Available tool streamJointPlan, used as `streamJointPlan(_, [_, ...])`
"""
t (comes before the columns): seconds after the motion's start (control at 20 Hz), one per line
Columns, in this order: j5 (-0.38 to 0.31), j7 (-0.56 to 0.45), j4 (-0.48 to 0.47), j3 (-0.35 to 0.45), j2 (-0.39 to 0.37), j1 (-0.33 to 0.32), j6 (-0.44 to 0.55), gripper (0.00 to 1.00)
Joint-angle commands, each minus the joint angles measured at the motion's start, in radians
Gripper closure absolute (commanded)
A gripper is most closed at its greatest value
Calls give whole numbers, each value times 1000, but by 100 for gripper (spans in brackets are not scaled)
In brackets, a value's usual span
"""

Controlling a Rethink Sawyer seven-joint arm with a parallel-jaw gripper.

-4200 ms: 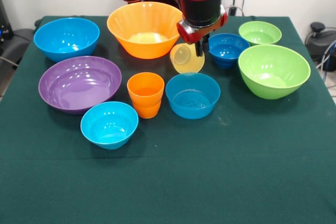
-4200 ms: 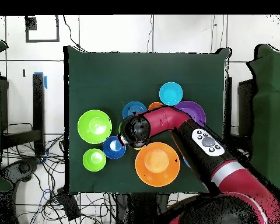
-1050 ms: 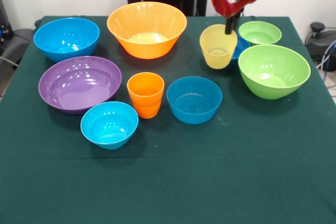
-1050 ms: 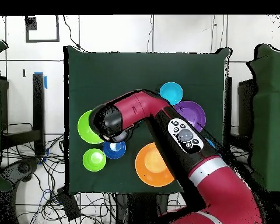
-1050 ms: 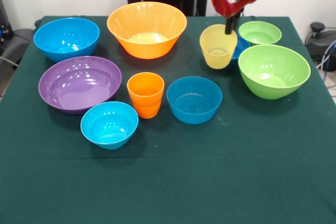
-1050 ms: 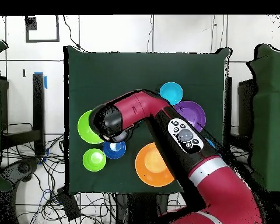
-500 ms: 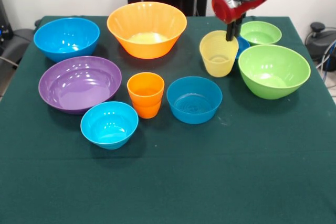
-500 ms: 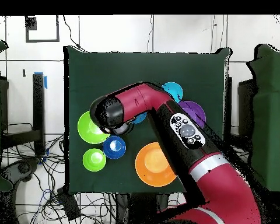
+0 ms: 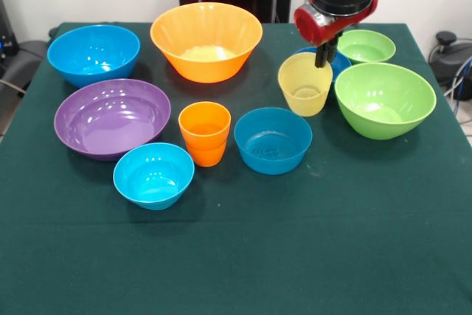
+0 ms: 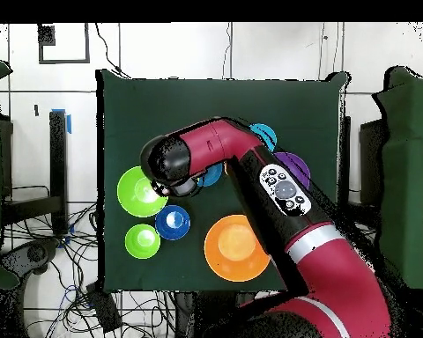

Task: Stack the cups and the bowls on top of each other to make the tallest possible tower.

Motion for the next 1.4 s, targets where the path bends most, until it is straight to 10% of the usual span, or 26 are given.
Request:
streamJointPlan(0.05, [-15, -252, -66, 7, 57, -1, 85, 100])
streamJointPlan(1.4, [-5, -287, -91, 14, 48, -42, 139, 100])
